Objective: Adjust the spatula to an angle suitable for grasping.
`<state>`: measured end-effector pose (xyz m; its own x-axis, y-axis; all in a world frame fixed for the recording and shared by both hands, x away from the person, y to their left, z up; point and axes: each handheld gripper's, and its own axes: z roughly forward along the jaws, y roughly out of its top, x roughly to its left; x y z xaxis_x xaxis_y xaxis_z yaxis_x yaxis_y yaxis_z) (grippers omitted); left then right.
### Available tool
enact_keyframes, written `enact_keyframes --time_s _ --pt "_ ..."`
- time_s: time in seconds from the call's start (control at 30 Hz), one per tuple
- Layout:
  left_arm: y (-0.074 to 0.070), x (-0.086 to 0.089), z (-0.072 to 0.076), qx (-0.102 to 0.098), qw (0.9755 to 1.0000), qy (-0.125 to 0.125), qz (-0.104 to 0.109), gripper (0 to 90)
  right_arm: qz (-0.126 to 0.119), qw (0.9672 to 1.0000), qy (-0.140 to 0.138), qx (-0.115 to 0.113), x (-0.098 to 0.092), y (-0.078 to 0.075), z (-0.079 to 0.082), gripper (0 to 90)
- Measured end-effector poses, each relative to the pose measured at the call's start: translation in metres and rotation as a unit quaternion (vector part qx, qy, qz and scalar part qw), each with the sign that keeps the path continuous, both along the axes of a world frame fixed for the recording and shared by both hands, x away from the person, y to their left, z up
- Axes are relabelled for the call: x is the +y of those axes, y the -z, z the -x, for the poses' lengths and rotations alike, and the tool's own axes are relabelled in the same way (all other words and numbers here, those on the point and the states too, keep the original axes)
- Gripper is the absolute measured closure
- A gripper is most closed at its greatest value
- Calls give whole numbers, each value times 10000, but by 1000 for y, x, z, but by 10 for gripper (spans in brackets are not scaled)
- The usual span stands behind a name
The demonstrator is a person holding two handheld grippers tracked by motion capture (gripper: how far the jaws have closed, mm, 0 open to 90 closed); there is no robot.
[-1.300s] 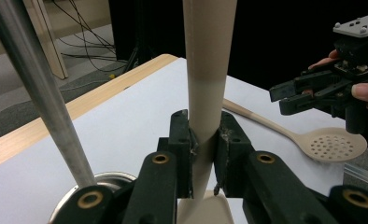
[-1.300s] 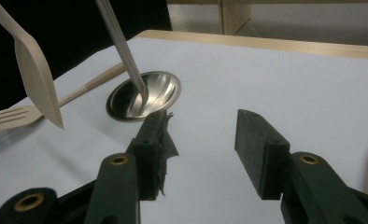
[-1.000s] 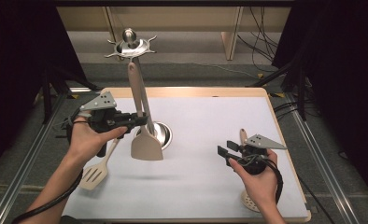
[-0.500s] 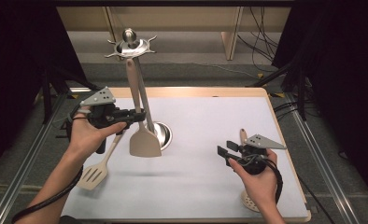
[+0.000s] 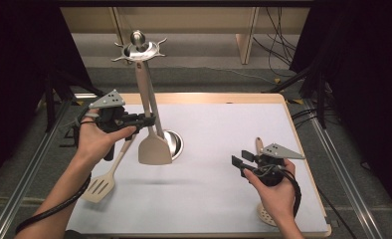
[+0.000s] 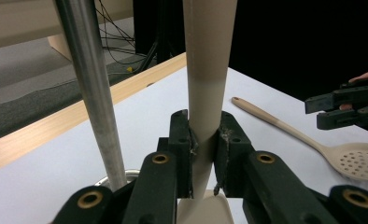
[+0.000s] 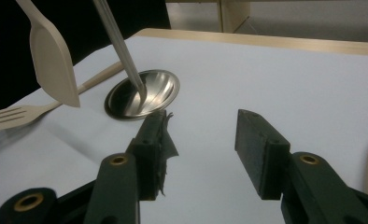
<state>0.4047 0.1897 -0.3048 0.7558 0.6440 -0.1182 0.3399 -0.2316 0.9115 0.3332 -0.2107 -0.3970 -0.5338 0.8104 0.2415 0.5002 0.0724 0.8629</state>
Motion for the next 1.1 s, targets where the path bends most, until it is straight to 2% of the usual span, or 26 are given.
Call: enact_keyframes --time_s 0.03,0.13,0.23,0.27,0.37,0.47,0.73,0.77,0.87,0.97,1.03,1.1 --pt "0 0 0 4 10000 -23 -7 781 37 10000 -38 -62 -1 0 -1 548" --pt "1 -1 -2 5 10000 -55 -4 780 15 10000 -13 -15 -1 0 0 548" --pt "3 -2 -3 11 10000 -89 2 780 74 9999 -42 -67 -1 1 -1 548" --pt "3 -2 -4 7 10000 -94 -8 780 12 10000 15 27 0 0 0 548" --pt "4 -2 -5 -7 9999 -129 -1 779 -30 10000 -8 22 1 1 0 547" --pt "5 -3 -6 -21 9999 -119 36 778 47 9999 -65 -85 -1 2 -1 545" --pt "8 -2 -6 -71 9997 -198 80 773 81 9999 -29 -63 -2 2 -1 544" --pt "9 -2 -6 -80 9997 -206 102 771 108 9999 -34 -116 -3 3 -2 543" --pt "12 -1 -6 -102 9996 -215 167 762 55 10000 -66 -11 -2 3 -1 543" --pt "15 1 -3 -145 9994 -233 190 719 38 10000 11 -71 -1 5 -2 542" --pt "18 2 -1 -215 9992 -250 211 657 29 10000 23 81 -1 3 0 542" --pt "20 4 1 -365 9987 -247 245 597 -12 10000 24 66 -1 4 -1 541"
